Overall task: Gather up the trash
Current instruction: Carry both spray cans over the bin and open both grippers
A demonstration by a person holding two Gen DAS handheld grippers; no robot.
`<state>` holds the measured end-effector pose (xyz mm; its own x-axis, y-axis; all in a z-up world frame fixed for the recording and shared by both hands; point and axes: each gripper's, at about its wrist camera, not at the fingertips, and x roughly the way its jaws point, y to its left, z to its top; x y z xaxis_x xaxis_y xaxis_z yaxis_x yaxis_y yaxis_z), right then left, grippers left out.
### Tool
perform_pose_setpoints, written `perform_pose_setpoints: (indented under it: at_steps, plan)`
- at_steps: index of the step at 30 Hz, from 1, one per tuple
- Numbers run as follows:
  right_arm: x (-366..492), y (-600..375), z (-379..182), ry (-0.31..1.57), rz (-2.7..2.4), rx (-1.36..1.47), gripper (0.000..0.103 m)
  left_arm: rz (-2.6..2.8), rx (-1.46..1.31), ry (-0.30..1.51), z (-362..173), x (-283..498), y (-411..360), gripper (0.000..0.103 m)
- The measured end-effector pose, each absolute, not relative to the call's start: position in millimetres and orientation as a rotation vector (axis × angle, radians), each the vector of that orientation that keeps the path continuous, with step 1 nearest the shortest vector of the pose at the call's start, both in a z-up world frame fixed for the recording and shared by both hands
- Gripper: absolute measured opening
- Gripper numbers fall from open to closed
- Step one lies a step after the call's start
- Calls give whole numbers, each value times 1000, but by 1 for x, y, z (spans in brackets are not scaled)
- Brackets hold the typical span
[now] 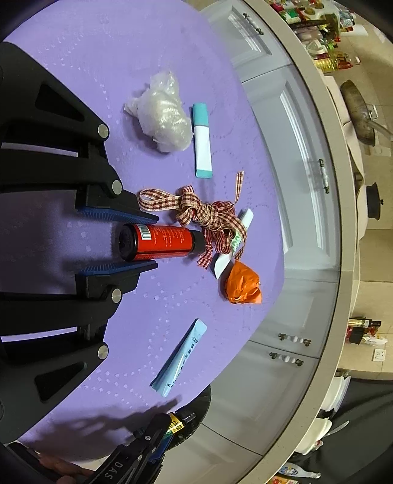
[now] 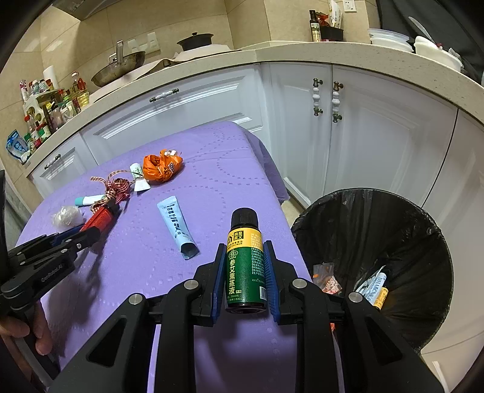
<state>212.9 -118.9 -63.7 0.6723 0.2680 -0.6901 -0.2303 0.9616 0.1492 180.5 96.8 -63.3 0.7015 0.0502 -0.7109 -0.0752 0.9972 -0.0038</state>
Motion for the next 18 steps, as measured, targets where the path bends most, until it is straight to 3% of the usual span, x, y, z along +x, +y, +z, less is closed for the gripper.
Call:
perform_pose_setpoints:
  at_steps: [18]
  plan:
    - [194,-138,-49,740,246,74,25,57,-10,689,-30,150,79,23]
